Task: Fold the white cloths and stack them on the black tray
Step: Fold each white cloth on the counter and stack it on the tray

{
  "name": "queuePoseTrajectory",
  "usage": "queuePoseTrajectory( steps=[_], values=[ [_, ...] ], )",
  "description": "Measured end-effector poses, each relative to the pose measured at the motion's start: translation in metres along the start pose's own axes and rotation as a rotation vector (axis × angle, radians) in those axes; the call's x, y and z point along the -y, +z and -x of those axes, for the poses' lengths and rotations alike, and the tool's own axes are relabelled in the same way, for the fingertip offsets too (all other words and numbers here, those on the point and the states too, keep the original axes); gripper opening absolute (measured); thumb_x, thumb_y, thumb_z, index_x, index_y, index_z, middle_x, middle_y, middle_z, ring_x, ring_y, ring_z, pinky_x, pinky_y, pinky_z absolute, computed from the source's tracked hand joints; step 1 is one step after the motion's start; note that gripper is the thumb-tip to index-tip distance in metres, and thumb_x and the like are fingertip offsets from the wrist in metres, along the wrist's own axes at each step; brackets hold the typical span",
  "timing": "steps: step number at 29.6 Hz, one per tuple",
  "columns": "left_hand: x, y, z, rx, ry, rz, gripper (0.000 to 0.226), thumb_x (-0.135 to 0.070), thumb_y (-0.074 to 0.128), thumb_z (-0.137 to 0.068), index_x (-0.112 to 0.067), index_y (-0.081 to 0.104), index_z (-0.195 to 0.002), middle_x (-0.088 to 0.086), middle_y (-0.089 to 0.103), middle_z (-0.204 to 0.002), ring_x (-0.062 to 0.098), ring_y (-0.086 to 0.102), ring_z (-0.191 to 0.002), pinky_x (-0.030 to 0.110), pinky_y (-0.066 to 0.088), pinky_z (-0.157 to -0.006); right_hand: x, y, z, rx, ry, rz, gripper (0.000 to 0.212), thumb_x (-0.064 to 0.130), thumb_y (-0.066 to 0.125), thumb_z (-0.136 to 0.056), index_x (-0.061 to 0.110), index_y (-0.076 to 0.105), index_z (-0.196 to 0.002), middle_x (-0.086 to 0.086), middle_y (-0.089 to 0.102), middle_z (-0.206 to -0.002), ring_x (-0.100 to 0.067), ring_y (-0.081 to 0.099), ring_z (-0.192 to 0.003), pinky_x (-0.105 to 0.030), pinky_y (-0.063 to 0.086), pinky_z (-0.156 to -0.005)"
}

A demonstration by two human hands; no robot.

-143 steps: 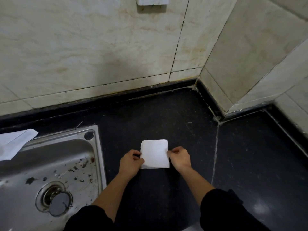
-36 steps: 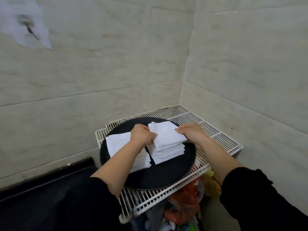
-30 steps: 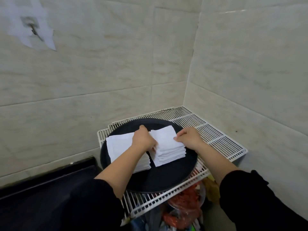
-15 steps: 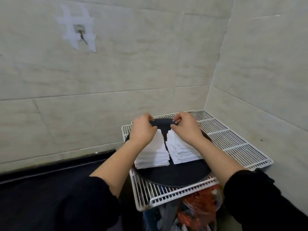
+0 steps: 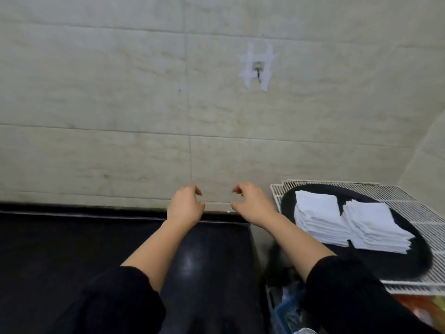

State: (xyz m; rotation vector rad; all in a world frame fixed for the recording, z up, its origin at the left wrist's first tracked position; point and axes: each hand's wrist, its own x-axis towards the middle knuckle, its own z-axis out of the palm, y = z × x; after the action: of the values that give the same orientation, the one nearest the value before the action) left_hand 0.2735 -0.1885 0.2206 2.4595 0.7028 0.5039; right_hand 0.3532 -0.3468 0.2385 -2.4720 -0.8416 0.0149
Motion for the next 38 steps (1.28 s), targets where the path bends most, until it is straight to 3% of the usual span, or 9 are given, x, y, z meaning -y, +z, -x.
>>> queuePoseTrajectory(
  steps=[8, 20, 38],
  values=[
    [0.172, -0.119, 0.046, -0.088, -0.156, -0.114, 0.029, -0.018, 0.058, -0.087, -0.016, 0.062, -0.116, 0.007, 0.06, -0.122, 0.027, 0.057, -0.111, 0.034, 0.047, -0.085, 0.173, 0.11, 0.012, 0.121, -0.17, -0.002, 0.043, 0.025, 0.06, -0.089, 0.012, 0.054, -0.13, -0.01, 0.053, -0.135, -0.026, 0.049, -0.126, -0.037, 0.041, -0.104],
    [0.386, -0.269, 0.152, -0.231, -0.469, -0.229, 0.026, -0.025, 0.058, -0.087, -0.018, 0.061, -0.112, 0.006, 0.053, -0.118, 0.025, 0.055, -0.106, 0.035, 0.047, -0.08, 0.404, 0.266, 0.046, 0.352, -0.523, 0.062, 0.042, 0.026, 0.06, -0.088, 0.013, 0.054, -0.127, -0.006, 0.054, -0.13, -0.024, 0.051, -0.122, -0.034, 0.044, -0.097],
    [0.695, -0.486, 0.342, -0.491, -1.119, -0.303, 0.031, -0.028, 0.058, -0.088, -0.018, 0.058, -0.116, 0.006, 0.053, -0.122, 0.025, 0.052, -0.111, 0.036, 0.047, -0.088, 0.81, 0.525, 0.157, 0.71, -1.196, 0.082, 0.043, 0.029, 0.058, -0.091, 0.012, 0.05, -0.129, -0.009, 0.052, -0.129, -0.029, 0.049, -0.119, -0.039, 0.045, -0.096]
  ],
)
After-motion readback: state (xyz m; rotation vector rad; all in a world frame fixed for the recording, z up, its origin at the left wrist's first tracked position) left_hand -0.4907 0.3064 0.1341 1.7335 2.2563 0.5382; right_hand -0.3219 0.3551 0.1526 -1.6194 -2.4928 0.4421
